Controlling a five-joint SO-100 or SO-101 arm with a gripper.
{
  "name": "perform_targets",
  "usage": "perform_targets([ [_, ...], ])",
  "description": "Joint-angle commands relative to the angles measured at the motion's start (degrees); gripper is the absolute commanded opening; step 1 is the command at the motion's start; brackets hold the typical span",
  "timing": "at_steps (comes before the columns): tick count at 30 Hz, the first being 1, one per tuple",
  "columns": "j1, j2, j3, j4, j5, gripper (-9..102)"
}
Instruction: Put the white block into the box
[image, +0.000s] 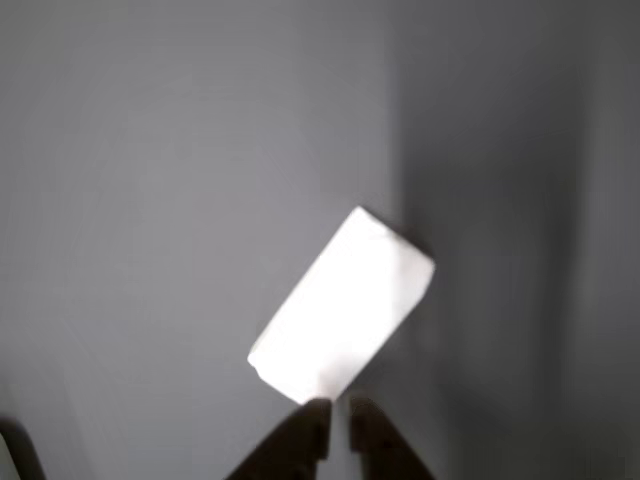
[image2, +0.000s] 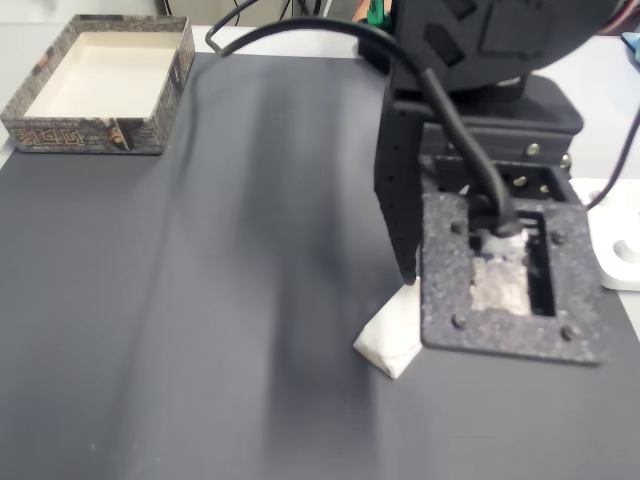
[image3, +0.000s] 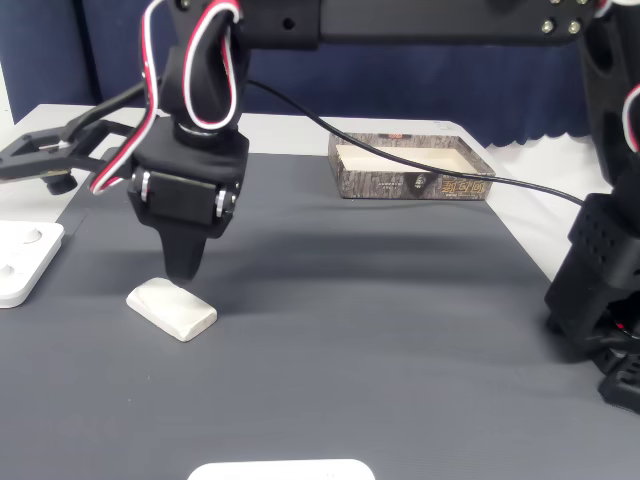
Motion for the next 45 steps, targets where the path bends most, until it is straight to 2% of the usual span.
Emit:
perform_targets([
  [1, 1.0, 0.5, -4.3, 0.2, 0.2, -2],
  [8, 0.8, -0.4, -5.2, 0.1, -1.6, -2],
  [18, 1.0, -0.4, -5.4, 0.1, -26.6, -2],
  [27, 1.0, -0.4, -6.2, -0.6, -36.6, -2],
  [45, 2.5, -1.9, -8.9, 0.0, -33.4, -2],
])
